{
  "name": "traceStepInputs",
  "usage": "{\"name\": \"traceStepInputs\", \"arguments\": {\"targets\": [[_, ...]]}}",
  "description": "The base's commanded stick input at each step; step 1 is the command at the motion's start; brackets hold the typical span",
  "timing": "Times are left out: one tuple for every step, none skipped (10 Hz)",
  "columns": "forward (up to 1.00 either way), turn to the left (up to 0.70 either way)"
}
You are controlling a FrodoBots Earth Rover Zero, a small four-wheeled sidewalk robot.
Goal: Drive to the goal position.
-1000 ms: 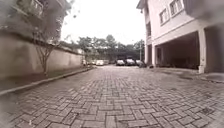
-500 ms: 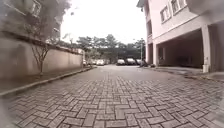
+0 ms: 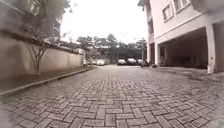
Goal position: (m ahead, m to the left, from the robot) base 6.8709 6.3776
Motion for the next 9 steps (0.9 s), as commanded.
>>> {"name": "traceStepInputs", "arguments": {"targets": [[0.50, -0.21], [0.50, 0.00], [0.50, 0.00], [0.50, 0.00], [0.50, 0.00], [0.50, 0.00], [0.50, 0.00], [0.50, 0.00], [0.50, 0.00]]}}
